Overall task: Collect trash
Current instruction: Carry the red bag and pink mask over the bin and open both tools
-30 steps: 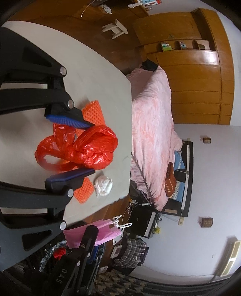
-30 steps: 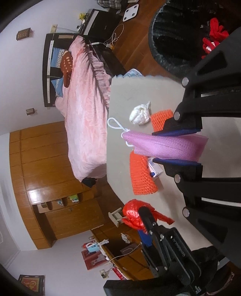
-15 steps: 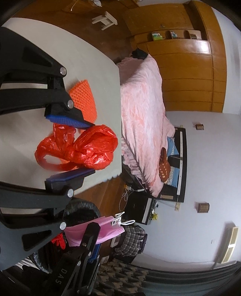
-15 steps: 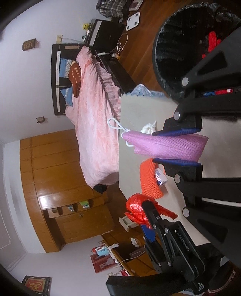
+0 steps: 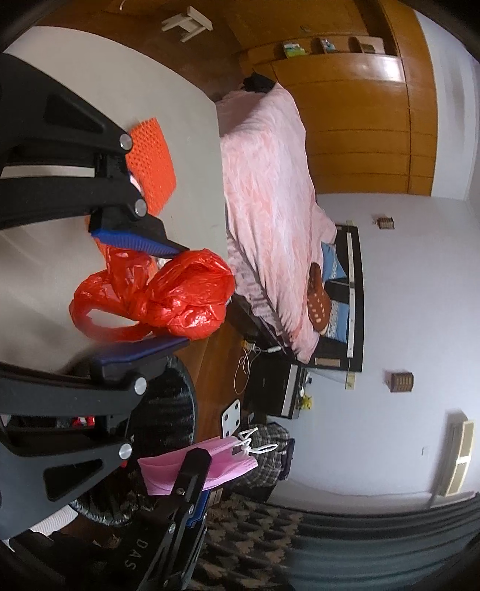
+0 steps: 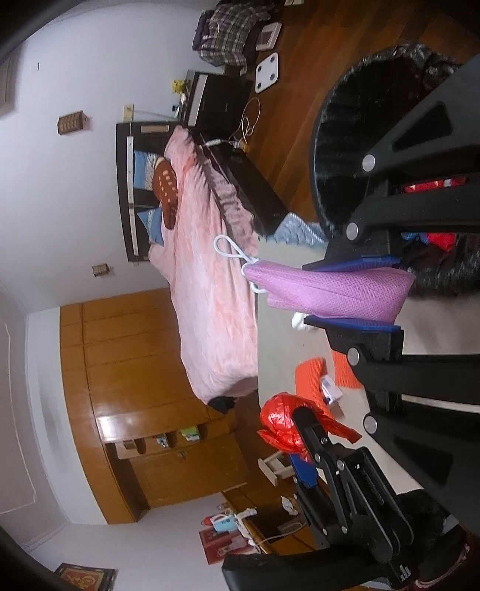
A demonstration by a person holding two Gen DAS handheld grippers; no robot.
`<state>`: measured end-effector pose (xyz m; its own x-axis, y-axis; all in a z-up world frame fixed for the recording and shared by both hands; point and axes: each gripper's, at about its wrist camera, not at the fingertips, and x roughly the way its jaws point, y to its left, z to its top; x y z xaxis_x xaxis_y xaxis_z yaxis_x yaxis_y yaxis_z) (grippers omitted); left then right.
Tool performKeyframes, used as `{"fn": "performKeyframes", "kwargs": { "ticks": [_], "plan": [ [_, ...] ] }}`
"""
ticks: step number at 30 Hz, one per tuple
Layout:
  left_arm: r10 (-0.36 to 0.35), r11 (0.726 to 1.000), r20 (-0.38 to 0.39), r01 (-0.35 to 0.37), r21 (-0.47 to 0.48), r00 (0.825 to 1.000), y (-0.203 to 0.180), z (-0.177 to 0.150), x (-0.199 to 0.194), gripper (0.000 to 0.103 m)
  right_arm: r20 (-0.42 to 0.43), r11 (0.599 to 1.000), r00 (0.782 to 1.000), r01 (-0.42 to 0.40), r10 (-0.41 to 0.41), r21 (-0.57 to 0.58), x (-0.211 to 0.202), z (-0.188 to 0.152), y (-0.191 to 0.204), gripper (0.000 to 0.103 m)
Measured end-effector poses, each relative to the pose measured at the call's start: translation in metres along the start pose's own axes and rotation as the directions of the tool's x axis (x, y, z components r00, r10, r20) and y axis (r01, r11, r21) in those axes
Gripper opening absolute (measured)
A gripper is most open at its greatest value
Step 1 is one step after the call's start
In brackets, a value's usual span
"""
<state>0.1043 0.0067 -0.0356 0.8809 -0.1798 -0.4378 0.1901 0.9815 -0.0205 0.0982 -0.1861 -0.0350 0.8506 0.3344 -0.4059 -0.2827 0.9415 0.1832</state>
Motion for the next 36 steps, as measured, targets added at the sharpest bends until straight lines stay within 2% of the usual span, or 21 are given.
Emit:
{"fn": "performKeyframes", "kwargs": {
  "ticks": [13,20,29,36],
  "plan": [
    [-0.083,0.994,-0.02,0.085,0.063,0.996,-0.057,-0.007,0.021,0.042,0.026,0.994,0.994,0.103,-0.104,0.032,-0.022,-0.012,-0.04,0.022],
    [-0.143,0.984,-0.039,0.146,0.105,0.989,-0.089,-0.01,0.041,0.042,0.015,0.982,0.985,0.172,-0.174,0.08,-0.028,-0.021,-0.075,0.022],
    [-0.22,0.965,-0.067,0.227,0.134,0.973,-0.124,-0.017,0.078,0.042,-0.044,0.96,0.966,0.259,-0.256,0.108,-0.017,-0.037,-0.116,0.022],
    [-0.255,0.952,-0.097,0.268,0.149,0.962,-0.143,-0.024,0.106,0.042,-0.088,0.95,0.956,0.287,-0.278,0.122,-0.004,-0.049,-0.139,0.022]
  ]
}}
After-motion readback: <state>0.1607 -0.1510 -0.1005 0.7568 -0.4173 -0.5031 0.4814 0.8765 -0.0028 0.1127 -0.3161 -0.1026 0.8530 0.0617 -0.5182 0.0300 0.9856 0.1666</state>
